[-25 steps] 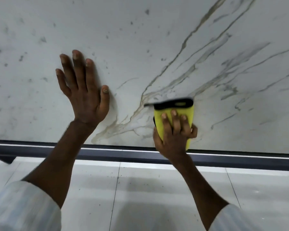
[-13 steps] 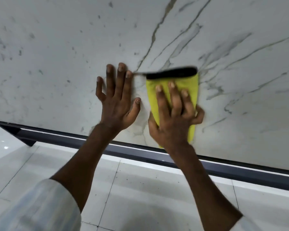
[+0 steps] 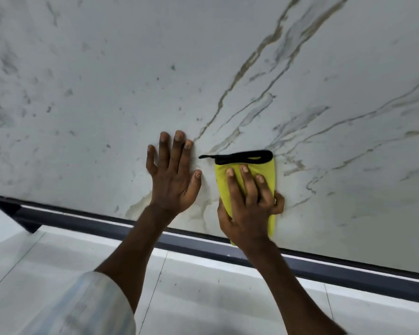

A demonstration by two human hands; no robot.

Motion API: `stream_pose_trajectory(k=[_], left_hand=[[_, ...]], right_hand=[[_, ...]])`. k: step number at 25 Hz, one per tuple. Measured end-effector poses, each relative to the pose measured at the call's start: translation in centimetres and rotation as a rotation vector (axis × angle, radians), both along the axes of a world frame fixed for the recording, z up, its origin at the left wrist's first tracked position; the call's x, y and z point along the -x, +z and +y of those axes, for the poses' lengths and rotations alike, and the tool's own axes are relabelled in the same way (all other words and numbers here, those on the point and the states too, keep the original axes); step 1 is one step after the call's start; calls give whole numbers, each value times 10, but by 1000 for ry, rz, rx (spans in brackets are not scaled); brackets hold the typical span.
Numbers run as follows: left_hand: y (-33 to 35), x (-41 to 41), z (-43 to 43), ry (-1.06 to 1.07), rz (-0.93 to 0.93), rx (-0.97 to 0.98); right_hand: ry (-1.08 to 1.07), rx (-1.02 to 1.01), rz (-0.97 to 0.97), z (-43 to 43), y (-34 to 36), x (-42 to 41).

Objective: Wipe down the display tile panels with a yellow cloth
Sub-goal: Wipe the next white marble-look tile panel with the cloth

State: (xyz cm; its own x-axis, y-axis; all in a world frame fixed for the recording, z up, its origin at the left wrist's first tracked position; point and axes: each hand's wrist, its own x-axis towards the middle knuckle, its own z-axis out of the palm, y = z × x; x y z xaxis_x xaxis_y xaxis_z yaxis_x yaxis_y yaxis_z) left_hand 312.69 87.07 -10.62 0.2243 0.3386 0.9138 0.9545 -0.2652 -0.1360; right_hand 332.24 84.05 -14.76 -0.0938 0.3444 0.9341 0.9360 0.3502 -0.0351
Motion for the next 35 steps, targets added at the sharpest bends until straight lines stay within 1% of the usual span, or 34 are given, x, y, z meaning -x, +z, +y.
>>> stream_pose_trajectory(k=[1, 3, 5, 7, 8, 10, 12, 13, 14, 16, 19, 20, 21, 23, 25, 27, 29, 30, 32, 34, 35], left_hand=[[-2, -1, 0, -1, 1, -5], [-3, 0, 1, 4, 14, 6], [3, 5, -3, 6, 54, 46], [9, 7, -18, -13, 60, 118], [20, 8, -28, -26, 48, 123], [66, 7, -37, -31, 13, 37], [142, 7, -27, -42, -32, -95], [180, 8, -16, -41, -47, -126], [209, 8, -8, -30, -50, -138], [232, 5, 4, 5, -65, -136], [222, 5, 18, 52, -51, -158], [222, 5, 19, 47, -46, -166], [224, 4, 16, 35, -62, -161], [231, -1, 6, -24, -121, -132], [250, -7, -5, -87, -151, -157], [282, -8, -2, -77, -164, -176], [297, -9, 2, -16, -143, -139], [298, -10, 6, 12, -118, -120], [292, -11, 5, 5, -89, -75], [296, -11, 1, -69, -127, -45], [306, -16, -3, -101, -138, -55]], right_hand=[[10, -33, -12, 1, 23, 3], [27, -130, -12, 7, 94, 14], [11, -199, 80, 15, 174, 25], [-26, -228, 170, 19, 222, 31], [-45, -246, 167, 18, 226, 30], [-82, -227, 96, 17, 196, 24], [-126, -172, 23, 10, 160, 17], [-125, -165, 8, 9, 157, 15], [-108, -172, -3, 12, 169, 14], [-85, -233, -7, 19, 236, 15], [-95, -335, 42, 30, 368, 23], [-98, -351, 52, 30, 399, 26], [-96, -361, 50, 31, 415, 28], [-92, -373, 38, 31, 411, 28], [-101, -374, 16, 31, 375, 21], [-114, -354, 15, 27, 337, 18], [-101, -344, -32, 24, 327, 16], [-88, -358, -77, 29, 345, 12], [-114, -396, -124, 38, 415, -4], [-168, -448, -54, 43, 502, -27], [-179, -434, -13, 41, 537, -35]])
